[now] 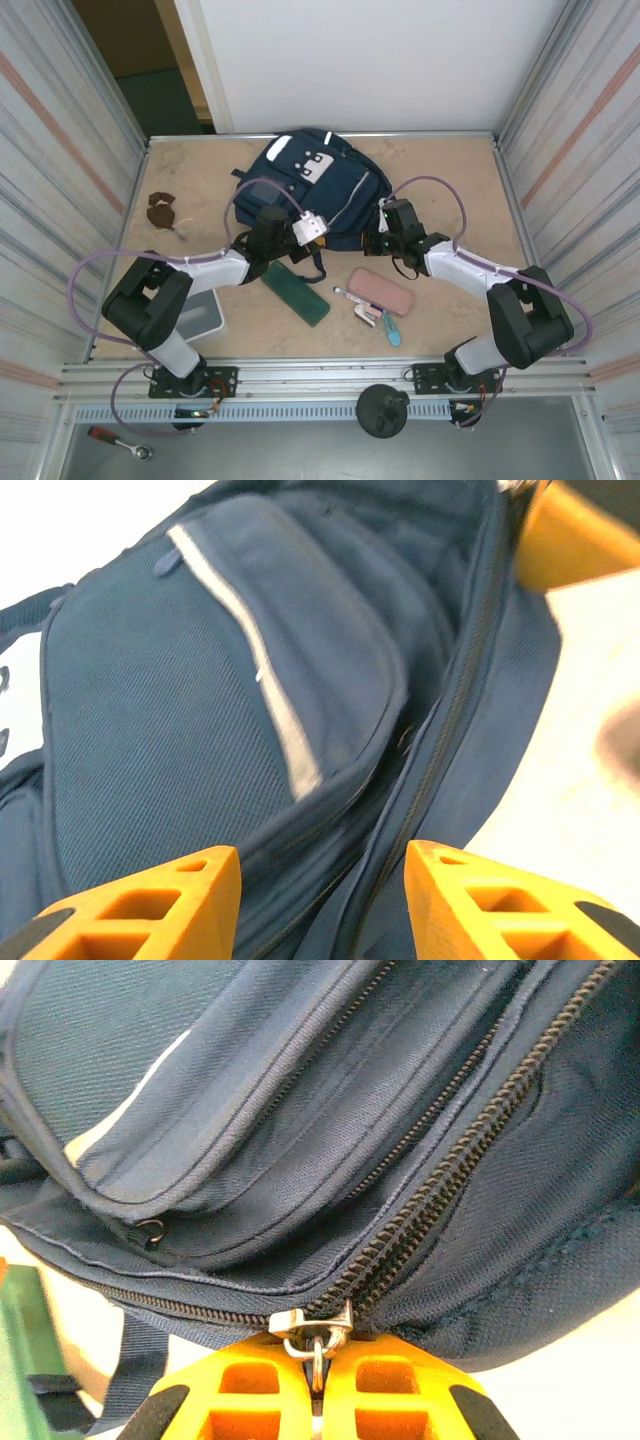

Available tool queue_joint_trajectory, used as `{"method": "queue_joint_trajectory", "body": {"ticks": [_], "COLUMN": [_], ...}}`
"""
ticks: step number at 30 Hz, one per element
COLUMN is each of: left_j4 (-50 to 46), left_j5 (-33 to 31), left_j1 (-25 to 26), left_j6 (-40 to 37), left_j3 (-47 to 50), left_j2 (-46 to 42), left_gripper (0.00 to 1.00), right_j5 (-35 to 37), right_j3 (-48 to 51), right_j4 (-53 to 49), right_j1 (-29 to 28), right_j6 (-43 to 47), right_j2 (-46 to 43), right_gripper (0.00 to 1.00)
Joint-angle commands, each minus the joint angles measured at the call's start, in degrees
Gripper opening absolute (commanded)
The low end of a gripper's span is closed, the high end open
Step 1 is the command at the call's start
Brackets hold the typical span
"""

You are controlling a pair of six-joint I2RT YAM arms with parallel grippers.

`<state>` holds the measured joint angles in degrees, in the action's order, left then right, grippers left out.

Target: Pack the student bag

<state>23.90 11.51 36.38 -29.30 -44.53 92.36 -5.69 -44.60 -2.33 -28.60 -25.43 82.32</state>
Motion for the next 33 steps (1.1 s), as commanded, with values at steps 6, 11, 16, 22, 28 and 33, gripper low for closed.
{"method": "queue_joint_trajectory", "body": {"ticks": [6, 11, 16, 22, 28, 33], "left_j4": [-6.56, -7.28, -6.29, -3.59, -0.61, 2.03], "left_j5": [4.68, 5.31, 4.71, 7.83, 9.21, 8.68], "left_j1": [4.34, 5.47, 4.75, 1.31, -2.96, -5.87], "left_j6": [-2.8, -3.22, -2.79, 0.52, 3.11, 5.89], "left_j3": [-7.9, -11.14, -10.32, -6.03, -1.04, 0.82], "left_j2": [3.62, 6.99, 6.65, 2.16, -2.2, -3.36], "left_gripper": [0.49, 0.42, 0.19, 0.0, 0.0, 0.0], "right_j5": [-3.49, -3.22, -1.63, 1.86, 2.64, 0.49], "right_j3": [-2.7, -2.78, -2.04, -1.5, -2.28, -3.63], "right_j4": [1.77, 2.33, 0.41, -5.03, -7.13, -6.2], "right_j1": [-2.96, -3.9, -2.38, 3.37, 9.28, 8.87], "right_j6": [-2.65, -2.96, -2.11, -0.51, 0.73, 0.15], "right_j2": [-3.86, -3.58, -4.36, -3.31, -0.01, 1.31], "right_gripper": [0.0, 0.0, 0.0, 0.0, 0.0, 0.0]}}
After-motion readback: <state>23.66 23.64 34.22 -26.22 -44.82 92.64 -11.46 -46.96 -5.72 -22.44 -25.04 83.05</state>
